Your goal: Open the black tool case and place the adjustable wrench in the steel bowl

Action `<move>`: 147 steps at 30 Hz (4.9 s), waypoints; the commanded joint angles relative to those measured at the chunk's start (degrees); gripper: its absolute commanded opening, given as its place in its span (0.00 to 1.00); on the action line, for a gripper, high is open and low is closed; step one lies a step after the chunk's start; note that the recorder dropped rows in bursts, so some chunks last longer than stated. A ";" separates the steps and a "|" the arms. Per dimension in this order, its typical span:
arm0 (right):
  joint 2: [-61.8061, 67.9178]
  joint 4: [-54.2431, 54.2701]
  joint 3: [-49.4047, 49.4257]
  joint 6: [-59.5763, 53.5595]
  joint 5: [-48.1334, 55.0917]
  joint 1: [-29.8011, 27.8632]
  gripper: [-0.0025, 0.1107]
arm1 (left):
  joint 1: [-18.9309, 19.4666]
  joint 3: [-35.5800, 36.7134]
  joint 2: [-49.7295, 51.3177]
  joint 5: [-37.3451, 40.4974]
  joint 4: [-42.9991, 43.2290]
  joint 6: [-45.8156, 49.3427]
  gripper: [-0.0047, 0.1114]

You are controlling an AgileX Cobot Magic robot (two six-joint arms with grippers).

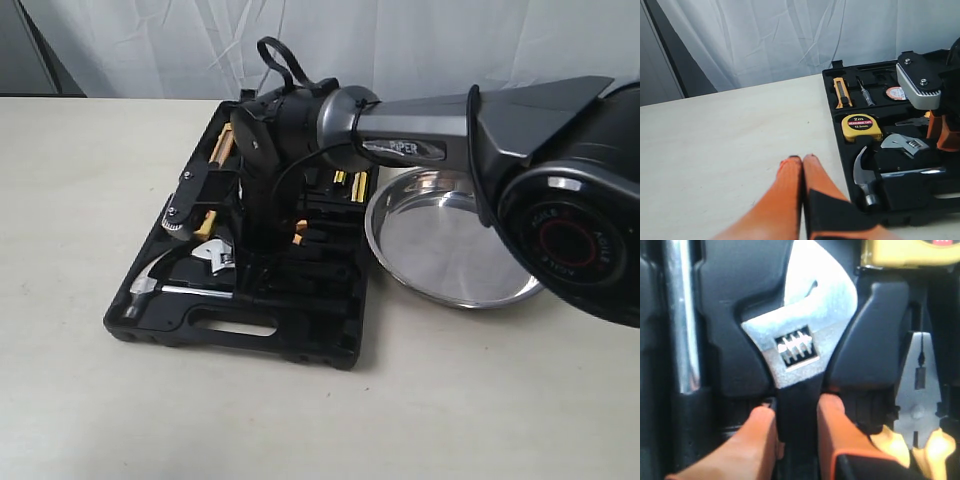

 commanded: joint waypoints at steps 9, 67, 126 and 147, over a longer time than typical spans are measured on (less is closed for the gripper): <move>-3.79 2.33 0.04 0.49 1.80 -0.58 0.01 | -0.21 -0.12 0.20 -0.81 -0.07 -0.20 0.04; -18.53 -12.82 26.06 30.94 -13.49 -25.20 0.02 | -0.21 -0.12 0.20 -0.81 -0.07 -0.20 0.04; -123.70 10.17 99.77 38.20 -46.86 -35.52 0.02 | -0.21 -0.12 0.20 -0.81 -0.07 -0.20 0.04; -132.10 5.37 101.73 38.20 -40.12 -39.48 0.02 | -0.21 -0.12 0.20 -0.81 0.03 -0.20 0.04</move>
